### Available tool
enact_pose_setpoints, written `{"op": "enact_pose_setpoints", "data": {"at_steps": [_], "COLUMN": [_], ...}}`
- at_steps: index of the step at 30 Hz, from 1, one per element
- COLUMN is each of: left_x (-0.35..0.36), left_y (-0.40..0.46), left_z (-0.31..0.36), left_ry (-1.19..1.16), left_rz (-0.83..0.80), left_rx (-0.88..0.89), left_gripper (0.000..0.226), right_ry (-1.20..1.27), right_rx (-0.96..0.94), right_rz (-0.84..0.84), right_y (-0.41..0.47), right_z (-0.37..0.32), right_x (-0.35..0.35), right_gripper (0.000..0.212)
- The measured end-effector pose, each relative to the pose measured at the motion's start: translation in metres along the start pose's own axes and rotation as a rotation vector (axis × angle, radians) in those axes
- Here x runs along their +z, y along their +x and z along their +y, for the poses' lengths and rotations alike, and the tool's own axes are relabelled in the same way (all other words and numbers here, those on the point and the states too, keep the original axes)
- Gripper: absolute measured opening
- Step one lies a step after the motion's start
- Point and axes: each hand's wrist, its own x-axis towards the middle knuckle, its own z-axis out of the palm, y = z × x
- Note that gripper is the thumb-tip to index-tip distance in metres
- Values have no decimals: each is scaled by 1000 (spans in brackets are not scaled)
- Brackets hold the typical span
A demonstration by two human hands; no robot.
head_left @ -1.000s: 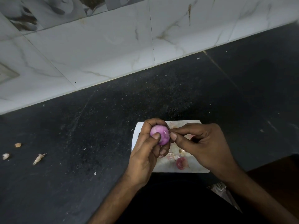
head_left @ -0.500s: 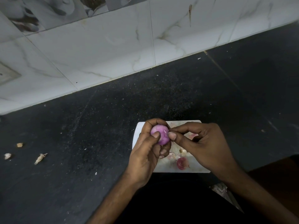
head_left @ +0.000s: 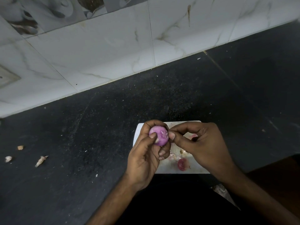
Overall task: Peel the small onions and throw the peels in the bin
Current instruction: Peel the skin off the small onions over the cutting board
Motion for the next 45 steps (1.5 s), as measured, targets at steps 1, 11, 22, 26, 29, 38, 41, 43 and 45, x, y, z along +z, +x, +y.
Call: {"op": "enact_pose_setpoints", "data": {"at_steps": [1,11,22,26,29,38,41,43,45], "left_x": [1,4,4,3,2,1,1,-4,-8], "left_y": [0,4,3,1,1,0,2,3,4], "left_z": [0,0,1,2,1,-4,-6,-8,-8], "left_ry": [-2,-111,156,234,223,109,-64,-145,-189], "left_rz": [4,54,57,16,7,21,29,50,68], "left_rx": [-2,-34,5,-5,-14,-54,-96,-108,-115], "left_gripper": [24,25,30,26,25,25,28,31,33], "right_ry": [-14,-127,-30,16,4,-253,-368,-364,-399], "right_rx": [6,-26,-17,-23,-37,-129,-162,-144,-116], "right_rz": [9,41,-41,-76,-74,49,125,168,159], "right_y": [0,-1,0,-2,-2,-2,1,2,2], "right_z": [0,7,6,6,4,13,10,8,7], "right_x": [1,6,-5,-9,-9,-5,-5,-9,-12], "right_gripper": [10,12,16,10,14,9,5,4,6]}}
